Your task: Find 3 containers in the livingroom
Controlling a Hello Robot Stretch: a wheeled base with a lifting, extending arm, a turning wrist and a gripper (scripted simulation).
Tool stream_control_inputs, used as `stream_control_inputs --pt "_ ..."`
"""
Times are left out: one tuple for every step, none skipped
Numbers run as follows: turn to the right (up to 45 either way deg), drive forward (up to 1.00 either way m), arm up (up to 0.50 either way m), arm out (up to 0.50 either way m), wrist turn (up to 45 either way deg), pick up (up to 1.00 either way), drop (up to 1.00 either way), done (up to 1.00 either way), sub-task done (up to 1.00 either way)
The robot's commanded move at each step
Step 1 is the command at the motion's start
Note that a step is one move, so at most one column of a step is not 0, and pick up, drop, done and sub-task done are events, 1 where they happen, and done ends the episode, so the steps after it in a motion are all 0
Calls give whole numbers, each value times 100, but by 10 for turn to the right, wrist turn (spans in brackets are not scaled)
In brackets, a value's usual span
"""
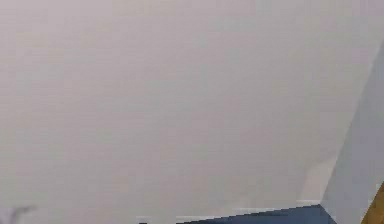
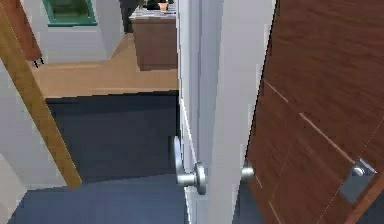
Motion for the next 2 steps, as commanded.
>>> stream_control_inputs --pt "330 0 0 0 0 0 0 0 0" --pt "0 5 0 0 0 0 0 0 0"
